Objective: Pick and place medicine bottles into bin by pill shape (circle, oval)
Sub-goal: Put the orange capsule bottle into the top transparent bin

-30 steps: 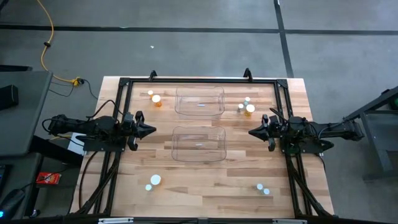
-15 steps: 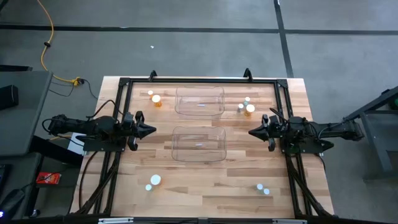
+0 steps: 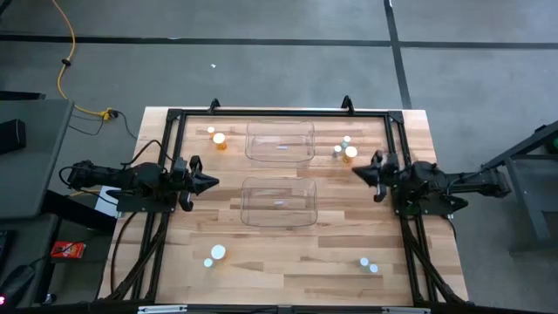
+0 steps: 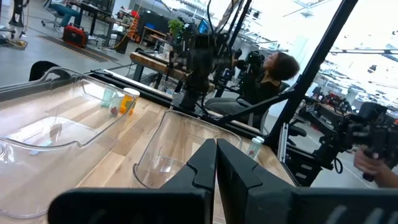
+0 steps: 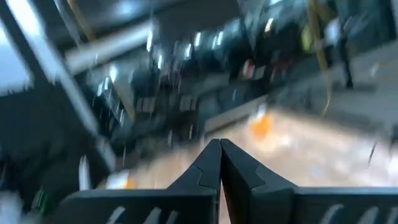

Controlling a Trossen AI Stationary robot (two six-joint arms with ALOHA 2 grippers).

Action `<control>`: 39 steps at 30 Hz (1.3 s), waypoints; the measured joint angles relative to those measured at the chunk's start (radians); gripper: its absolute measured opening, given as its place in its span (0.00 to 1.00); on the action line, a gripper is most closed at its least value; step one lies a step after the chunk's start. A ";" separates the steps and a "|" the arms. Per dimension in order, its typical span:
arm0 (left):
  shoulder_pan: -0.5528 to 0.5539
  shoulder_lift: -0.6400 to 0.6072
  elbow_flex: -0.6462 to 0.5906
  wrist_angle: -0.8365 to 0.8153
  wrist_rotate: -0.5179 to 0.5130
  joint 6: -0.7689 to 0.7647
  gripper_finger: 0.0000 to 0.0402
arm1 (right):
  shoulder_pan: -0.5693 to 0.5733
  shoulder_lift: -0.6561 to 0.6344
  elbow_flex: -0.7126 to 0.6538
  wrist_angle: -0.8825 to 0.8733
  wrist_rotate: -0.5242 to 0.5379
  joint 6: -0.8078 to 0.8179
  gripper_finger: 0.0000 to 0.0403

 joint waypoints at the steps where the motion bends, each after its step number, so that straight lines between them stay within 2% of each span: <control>1: 0.000 0.000 0.000 0.000 0.000 0.000 0.01 | 0.000 0.009 0.000 0.052 0.008 -0.023 0.00; 5: 0.000 0.000 0.000 0.052 -0.038 0.000 0.01 | 0.001 0.064 0.004 0.205 0.015 -0.121 0.01; 8: 0.000 0.000 0.000 0.145 -0.120 0.007 0.01 | 0.001 0.117 0.039 0.146 0.090 -0.144 0.05; 10: 0.001 0.000 0.004 0.210 -0.136 0.054 0.01 | 0.001 0.157 0.074 0.087 0.134 -0.144 0.11; 13: 0.001 0.025 0.037 0.230 -0.137 0.137 0.03 | 0.001 0.223 0.144 -0.024 0.209 -0.143 0.21; 16: 0.000 0.081 0.101 0.216 -0.170 0.210 0.09 | 0.001 0.290 0.238 -0.188 0.299 -0.136 0.33; 20: 0.001 0.193 0.207 0.165 -0.231 0.314 0.26 | -0.001 0.381 0.377 -0.473 0.435 -0.044 0.47; 22: 0.001 0.253 0.257 0.145 -0.244 0.339 0.35 | -0.013 0.425 0.441 -0.616 0.449 0.023 0.53; 26: 0.001 0.362 0.298 0.133 -0.249 0.327 0.52 | -0.071 0.517 0.519 -0.807 0.418 0.134 0.61; 30: 0.000 0.425 0.299 0.133 -0.244 0.317 0.62 | -0.181 0.611 0.541 -0.852 0.319 0.144 0.66; 39: 0.000 0.438 0.299 0.207 -0.241 0.307 0.65 | -0.523 0.813 0.547 -0.837 0.008 -0.012 0.66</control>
